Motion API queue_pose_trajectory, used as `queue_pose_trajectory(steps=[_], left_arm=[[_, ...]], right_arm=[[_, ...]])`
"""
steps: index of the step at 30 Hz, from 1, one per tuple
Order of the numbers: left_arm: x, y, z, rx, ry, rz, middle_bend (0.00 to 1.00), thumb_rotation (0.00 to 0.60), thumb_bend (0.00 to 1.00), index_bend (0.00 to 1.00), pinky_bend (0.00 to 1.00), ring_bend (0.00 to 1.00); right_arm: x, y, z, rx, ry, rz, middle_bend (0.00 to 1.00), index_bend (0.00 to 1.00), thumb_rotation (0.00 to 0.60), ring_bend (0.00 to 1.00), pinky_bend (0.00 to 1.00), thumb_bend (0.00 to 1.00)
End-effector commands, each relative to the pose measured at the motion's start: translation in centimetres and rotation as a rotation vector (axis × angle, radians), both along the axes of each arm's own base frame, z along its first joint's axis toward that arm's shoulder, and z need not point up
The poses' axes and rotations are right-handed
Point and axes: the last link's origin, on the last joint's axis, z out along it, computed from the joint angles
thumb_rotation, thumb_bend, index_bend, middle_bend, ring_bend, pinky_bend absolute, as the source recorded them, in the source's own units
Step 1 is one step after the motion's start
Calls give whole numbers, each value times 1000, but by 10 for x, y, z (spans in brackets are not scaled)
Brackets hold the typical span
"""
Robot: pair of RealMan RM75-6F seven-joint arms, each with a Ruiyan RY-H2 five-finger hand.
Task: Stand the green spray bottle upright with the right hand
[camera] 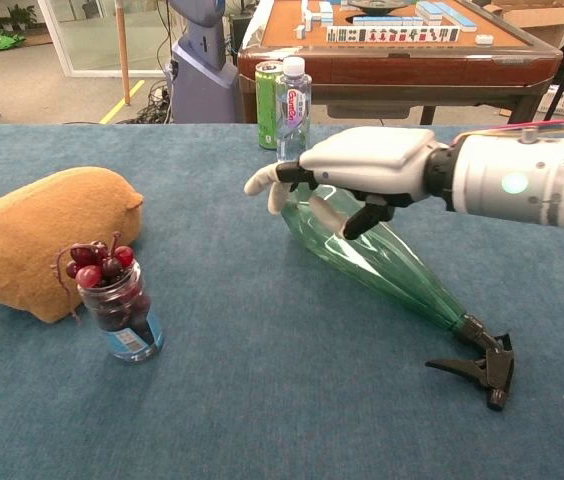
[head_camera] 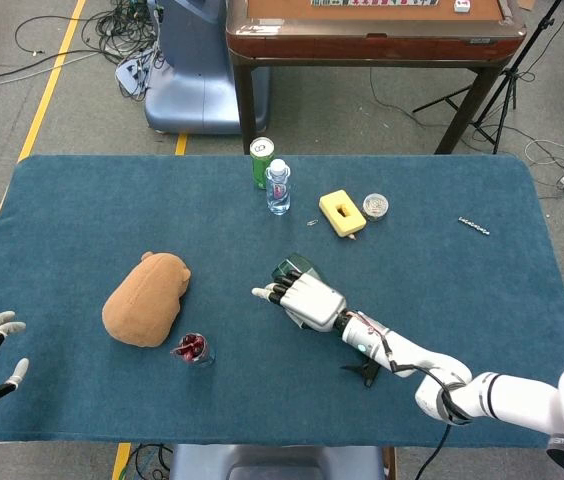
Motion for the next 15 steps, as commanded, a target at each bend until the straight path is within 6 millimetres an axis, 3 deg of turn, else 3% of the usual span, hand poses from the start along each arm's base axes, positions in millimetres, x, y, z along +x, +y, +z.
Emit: queue_pose_trajectory(steps=[1, 8, 15], left_arm=[[-2, -2, 1, 3, -1, 6, 231, 600, 333, 321, 250, 213], [-3, -6, 3, 13, -13, 3, 230, 600, 333, 321, 250, 213], [-9, -9, 4, 20, -19, 20, 230, 600, 333, 321, 249, 213]], right_arm=[[11, -10, -15, 5, 27, 5, 254, 119, 600, 166, 240, 878], [23, -29, -38, -8, 111, 20, 263, 119, 600, 166, 240, 886], [8, -43, -33, -41, 160, -29, 291, 129, 600, 166, 239, 889]])
